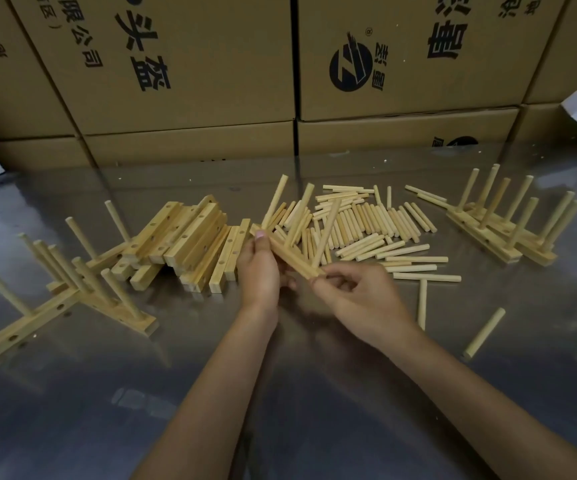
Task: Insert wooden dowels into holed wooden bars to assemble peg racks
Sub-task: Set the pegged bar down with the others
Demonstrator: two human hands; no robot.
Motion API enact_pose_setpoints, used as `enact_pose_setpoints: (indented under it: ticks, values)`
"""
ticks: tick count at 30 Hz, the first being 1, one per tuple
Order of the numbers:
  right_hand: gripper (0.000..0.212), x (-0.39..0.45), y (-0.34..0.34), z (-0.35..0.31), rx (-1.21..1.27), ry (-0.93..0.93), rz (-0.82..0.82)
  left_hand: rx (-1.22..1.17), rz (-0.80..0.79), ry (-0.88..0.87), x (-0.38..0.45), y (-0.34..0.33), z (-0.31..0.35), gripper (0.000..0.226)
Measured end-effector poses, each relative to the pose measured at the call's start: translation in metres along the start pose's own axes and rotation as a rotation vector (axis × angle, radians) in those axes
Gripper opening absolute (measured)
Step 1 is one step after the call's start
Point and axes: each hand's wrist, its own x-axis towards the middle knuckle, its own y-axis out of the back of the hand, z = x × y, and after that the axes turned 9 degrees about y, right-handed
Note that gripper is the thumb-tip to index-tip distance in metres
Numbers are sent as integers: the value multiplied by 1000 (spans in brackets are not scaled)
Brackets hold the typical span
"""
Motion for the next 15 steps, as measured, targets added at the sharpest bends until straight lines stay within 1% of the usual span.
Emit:
enact_pose_setpoints:
  ticks: [2, 4, 6, 8, 11, 13, 15]
  values:
    - [12, 12, 2, -3, 57, -109, 57, 138, 28, -129, 6, 4, 3, 35]
    - [21, 26, 5, -5, 70, -196, 125, 382, 84, -293, 16, 10, 2, 34]
    - [26, 43, 9, -5, 86, -239, 196, 650, 152, -459, 21, 15, 1, 32]
    - [26, 61, 8, -6, 97, -241, 238, 821, 182, -570, 22, 15, 0, 36]
    - [28, 91, -3, -10, 32, -199, 239, 1096, 209, -607, 22, 13, -5, 39]
    - [36, 115, -17, -12, -54, -167, 209, 1235, 172, -567, 22, 11, -6, 39]
    - [47, 139, -35, -11, -159, -143, 154, 1294, 106, -526, 21, 10, -6, 38]
